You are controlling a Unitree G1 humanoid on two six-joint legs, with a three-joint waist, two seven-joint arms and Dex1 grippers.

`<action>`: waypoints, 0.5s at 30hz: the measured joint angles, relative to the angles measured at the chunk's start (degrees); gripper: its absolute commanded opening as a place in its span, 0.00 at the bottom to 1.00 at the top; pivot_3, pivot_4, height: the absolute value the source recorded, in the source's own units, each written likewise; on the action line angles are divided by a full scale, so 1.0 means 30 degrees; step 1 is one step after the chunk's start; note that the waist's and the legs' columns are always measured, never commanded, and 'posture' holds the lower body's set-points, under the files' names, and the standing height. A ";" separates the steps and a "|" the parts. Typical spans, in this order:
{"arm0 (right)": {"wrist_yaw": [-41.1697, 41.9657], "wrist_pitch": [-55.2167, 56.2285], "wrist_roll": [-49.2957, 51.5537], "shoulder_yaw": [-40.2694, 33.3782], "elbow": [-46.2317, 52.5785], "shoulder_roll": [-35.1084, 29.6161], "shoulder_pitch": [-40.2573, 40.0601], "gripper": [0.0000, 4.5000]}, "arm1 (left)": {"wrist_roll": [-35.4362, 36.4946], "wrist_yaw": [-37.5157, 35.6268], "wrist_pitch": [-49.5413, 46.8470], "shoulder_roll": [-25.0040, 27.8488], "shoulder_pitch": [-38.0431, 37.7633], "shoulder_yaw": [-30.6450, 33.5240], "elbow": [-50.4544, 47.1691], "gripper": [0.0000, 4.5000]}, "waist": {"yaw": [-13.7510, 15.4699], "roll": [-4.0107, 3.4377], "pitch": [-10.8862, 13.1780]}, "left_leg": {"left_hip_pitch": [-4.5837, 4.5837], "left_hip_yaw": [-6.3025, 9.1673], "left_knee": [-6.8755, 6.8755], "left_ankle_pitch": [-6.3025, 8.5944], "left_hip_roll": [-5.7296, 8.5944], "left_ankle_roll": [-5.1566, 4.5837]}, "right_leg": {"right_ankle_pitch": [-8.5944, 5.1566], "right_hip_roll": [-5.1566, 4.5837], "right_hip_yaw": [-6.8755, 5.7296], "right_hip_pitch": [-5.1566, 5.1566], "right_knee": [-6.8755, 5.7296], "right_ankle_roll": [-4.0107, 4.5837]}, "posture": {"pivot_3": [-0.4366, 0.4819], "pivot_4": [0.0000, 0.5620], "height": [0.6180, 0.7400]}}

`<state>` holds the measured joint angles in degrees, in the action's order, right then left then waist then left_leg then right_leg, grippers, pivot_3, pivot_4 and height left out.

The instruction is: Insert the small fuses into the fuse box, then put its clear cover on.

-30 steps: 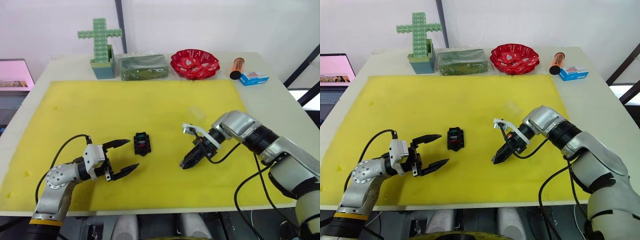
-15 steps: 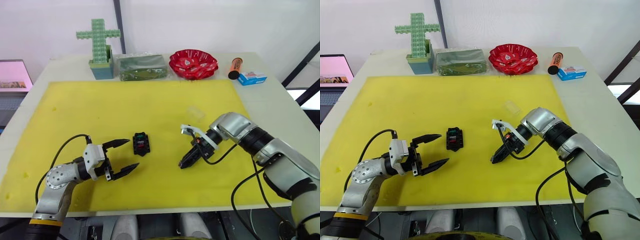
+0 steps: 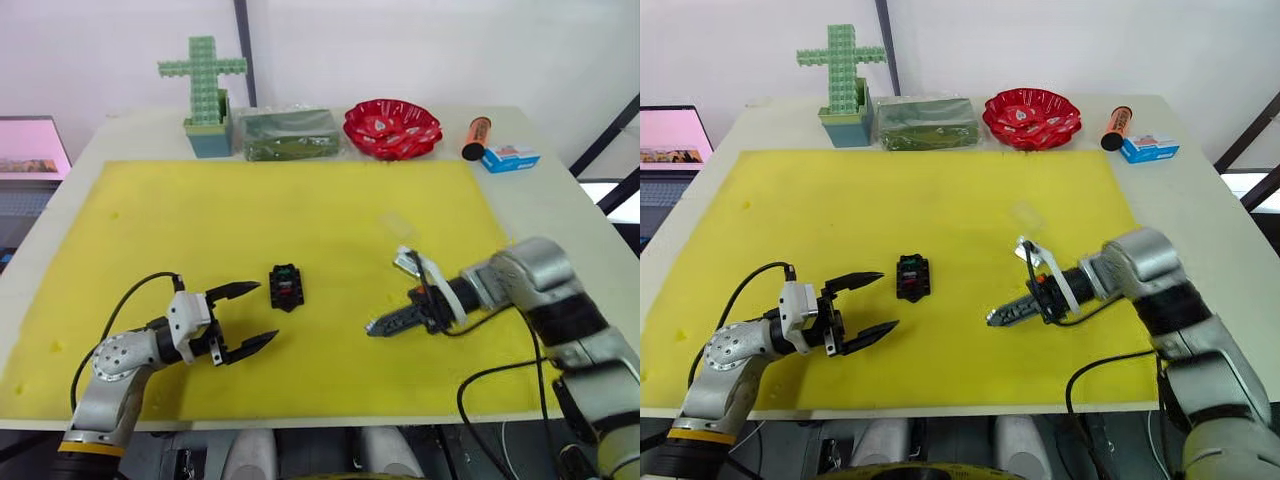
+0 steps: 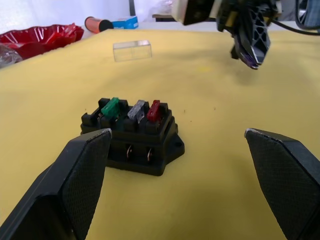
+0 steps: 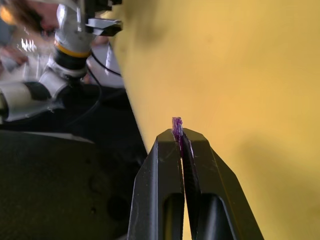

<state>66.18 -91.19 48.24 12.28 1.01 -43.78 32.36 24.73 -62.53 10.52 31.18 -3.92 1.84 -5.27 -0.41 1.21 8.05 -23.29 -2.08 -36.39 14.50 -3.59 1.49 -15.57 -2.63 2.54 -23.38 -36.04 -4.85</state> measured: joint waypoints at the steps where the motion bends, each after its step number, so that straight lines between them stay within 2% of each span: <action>1: -0.1205 -0.0147 0.1386 -0.0786 0.0818 -0.0343 -0.1109 0.02 | -0.0006 0.0004 -0.0005 -0.0008 -0.0039 -0.0029 0.0000 1.00 | -0.0003 0.0000 0.0000 | 0.0000 -0.0001 0.0001 0.0000 0.0000 0.0000 | 0.0000 0.0000 0.0001 0.0001 0.0003 0.0000 | 0.48 0.27 1.00; 4: -0.5749 -0.0324 0.5611 -0.3754 0.3646 -0.0547 -0.4550 0.02 | -0.0011 0.0004 0.0003 -0.0074 -0.0050 -0.0127 0.0050 1.00 | -0.0104 0.0009 -0.0005 | 0.0013 -0.0004 -0.0003 0.0000 -0.0004 -0.0001 | -0.0001 0.0020 0.0009 0.0007 0.0003 -0.0002 | 0.48 0.27 1.00; 5: -0.7736 -0.0325 0.6739 -0.4865 0.4543 0.0065 -0.5658 0.02 | -0.0014 0.0002 0.0009 -0.0104 0.0044 -0.0175 0.0062 1.00 | -0.0153 0.0035 -0.0021 | 0.0025 0.0001 0.0003 0.0000 -0.0009 -0.0002 | -0.0001 0.0039 0.0014 0.0011 0.0001 -0.0005 | 0.48 0.27 1.00; 8: -1.4245 0.0334 0.9604 -0.7600 0.5085 0.3731 -0.7667 0.02 | -0.0028 0.0008 0.0012 -0.0277 0.0286 -0.0302 0.0122 1.00 | -0.0229 0.0082 -0.0050 | 0.0044 0.0014 0.0018 0.0000 -0.0036 -0.0003 | 0.0001 0.0088 0.0026 0.0017 -0.0010 -0.0011 | 0.48 0.27 1.00; 13: -2.5232 0.5145 1.5894 -0.7757 0.4942 0.5714 -0.9464 0.02 | -0.0044 -0.0089 0.0008 -0.0297 0.0443 -0.0327 0.0222 1.00 | -0.0258 0.0096 -0.0058 | 0.0045 0.0011 0.0011 -0.0002 -0.0037 -0.0005 | -0.0002 0.0091 0.0043 0.0026 -0.0010 -0.0008 | 0.48 0.27 1.00; 15: -2.7916 0.6872 1.7733 -0.7213 0.5016 0.5771 -0.9906 0.02 | -0.0072 -0.0178 0.0006 -0.0286 0.0448 -0.0328 0.0222 1.00 | -0.0275 0.0099 -0.0060 | 0.0053 0.0005 0.0014 -0.0002 -0.0037 -0.0005 | -0.0002 0.0092 0.0053 0.0031 -0.0011 -0.0008 | 0.48 0.27 1.00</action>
<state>-17.57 -70.58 101.43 -9.36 16.05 -26.47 2.64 24.51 -63.06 10.54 30.32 -2.57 0.85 -4.60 -1.24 1.51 7.87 -23.14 -2.06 -36.35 14.50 -3.70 1.48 -15.58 -2.35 2.70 -23.29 -36.08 -4.87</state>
